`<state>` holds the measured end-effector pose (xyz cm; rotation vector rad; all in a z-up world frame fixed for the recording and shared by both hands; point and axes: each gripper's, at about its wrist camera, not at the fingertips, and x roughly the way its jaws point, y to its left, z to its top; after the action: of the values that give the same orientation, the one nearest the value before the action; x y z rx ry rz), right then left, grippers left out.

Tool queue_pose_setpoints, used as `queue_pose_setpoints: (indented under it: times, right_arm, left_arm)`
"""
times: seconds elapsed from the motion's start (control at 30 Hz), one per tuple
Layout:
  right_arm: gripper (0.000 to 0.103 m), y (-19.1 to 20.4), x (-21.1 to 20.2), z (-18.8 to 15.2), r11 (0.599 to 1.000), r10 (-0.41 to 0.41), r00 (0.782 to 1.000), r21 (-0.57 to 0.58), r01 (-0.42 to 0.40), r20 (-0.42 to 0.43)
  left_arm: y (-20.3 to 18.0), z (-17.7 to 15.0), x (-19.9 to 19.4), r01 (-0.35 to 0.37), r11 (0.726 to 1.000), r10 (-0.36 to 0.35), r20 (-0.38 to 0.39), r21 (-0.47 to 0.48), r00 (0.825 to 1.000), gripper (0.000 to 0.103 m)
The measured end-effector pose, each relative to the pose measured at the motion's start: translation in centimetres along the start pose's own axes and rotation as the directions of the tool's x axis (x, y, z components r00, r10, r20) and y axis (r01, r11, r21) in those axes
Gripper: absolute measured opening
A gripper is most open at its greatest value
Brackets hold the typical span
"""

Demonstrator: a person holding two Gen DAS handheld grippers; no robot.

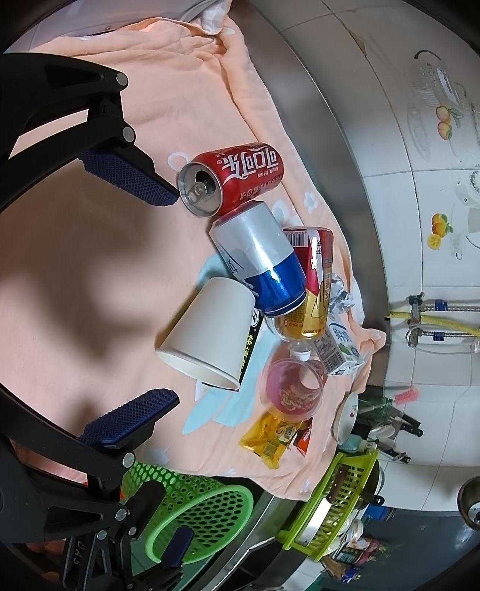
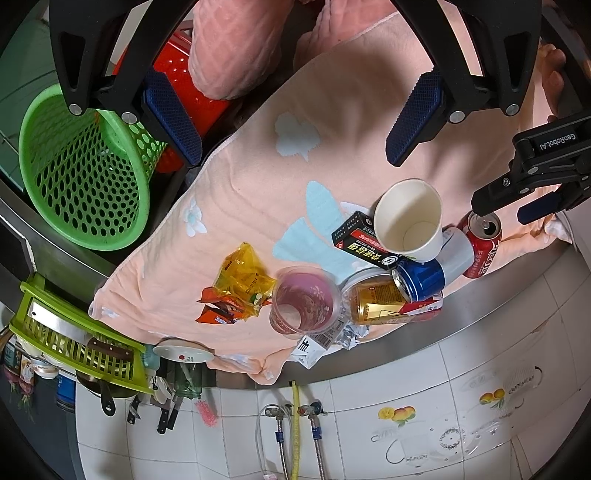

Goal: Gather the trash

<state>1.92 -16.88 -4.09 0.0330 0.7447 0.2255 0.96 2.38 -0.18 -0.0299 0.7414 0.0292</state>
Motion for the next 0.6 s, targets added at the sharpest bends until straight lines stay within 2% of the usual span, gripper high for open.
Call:
queue_pose_setpoints:
  times: [0.6]
  right_arm:
    - [0.097,0.08,0.46,0.35,1.000,0.012,1.000,-0.009,-0.012,-0.005]
  left_arm:
    - [0.77,0.33,0.09,-0.026,1.000,0.026,0.002,-0.010,1.000,0.098]
